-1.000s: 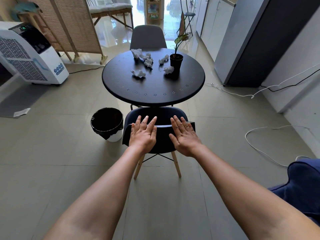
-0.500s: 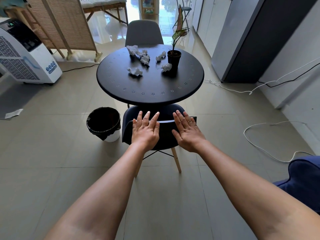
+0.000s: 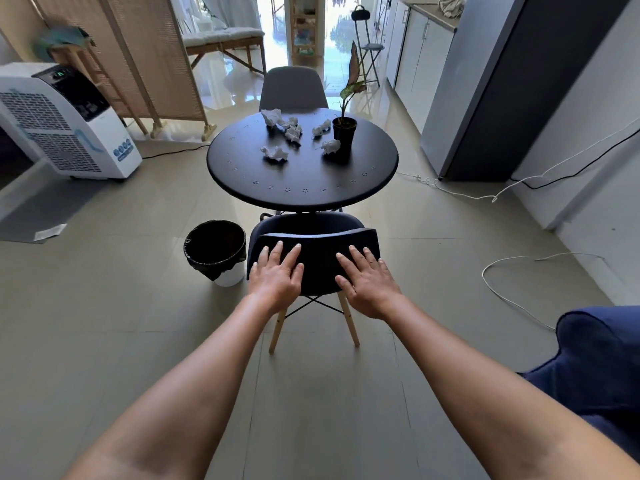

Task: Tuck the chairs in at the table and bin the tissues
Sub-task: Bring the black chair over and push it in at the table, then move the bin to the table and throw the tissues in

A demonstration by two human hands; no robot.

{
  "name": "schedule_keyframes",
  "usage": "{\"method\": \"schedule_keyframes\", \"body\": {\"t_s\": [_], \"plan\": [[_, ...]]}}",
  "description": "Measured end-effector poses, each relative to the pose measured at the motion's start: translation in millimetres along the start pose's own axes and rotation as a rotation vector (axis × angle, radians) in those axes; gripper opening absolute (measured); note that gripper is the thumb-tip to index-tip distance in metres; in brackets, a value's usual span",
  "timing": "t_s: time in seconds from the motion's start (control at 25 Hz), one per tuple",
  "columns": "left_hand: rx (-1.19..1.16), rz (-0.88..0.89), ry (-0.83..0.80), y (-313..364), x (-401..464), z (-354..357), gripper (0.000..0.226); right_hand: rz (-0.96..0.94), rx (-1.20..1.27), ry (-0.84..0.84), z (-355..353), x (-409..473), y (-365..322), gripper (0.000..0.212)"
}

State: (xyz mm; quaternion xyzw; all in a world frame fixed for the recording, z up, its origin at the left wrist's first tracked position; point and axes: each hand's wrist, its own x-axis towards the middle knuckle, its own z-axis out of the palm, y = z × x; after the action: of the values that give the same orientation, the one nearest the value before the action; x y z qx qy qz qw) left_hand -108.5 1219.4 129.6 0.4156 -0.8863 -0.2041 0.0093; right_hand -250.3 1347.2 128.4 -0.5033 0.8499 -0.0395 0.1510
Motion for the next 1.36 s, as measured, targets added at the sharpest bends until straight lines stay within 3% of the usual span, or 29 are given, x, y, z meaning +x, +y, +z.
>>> {"method": "schedule_keyframes", "body": {"t_s": [0.16,0.6,0.84,0.96,1.08,1.36], "plan": [[-0.067,-0.085,-0.165,-7.8,-82.3,18.0,0.046,0.004,0.054,0.025,33.6,-78.9,-10.2,0.046],[-0.054,-0.272,-0.384,-86.1,-270.2,82.7,0.049,0.011,0.116,-0.302,134.9,-206.6,-52.6,0.040],[-0.161,-0.514,-0.388,-204.5,-322.4,65.0,0.053,0.030,0.161,-0.502,175.2,-177.2,-140.4,0.040],[-0.196,-0.627,-0.354,-280.7,-344.0,44.4,0.053,0.113,0.219,-0.540,194.5,-142.9,-197.3,0.045],[-0.197,-0.712,-0.373,-360.0,-360.6,23.4,0.052,0.207,0.326,-0.607,208.4,-109.7,-267.6,0.036],[-0.288,-0.817,-0.299,-488.3,-323.9,-29.8,0.049,0.280,0.485,-0.666,210.0,-23.6,-399.7,0.026]]}}
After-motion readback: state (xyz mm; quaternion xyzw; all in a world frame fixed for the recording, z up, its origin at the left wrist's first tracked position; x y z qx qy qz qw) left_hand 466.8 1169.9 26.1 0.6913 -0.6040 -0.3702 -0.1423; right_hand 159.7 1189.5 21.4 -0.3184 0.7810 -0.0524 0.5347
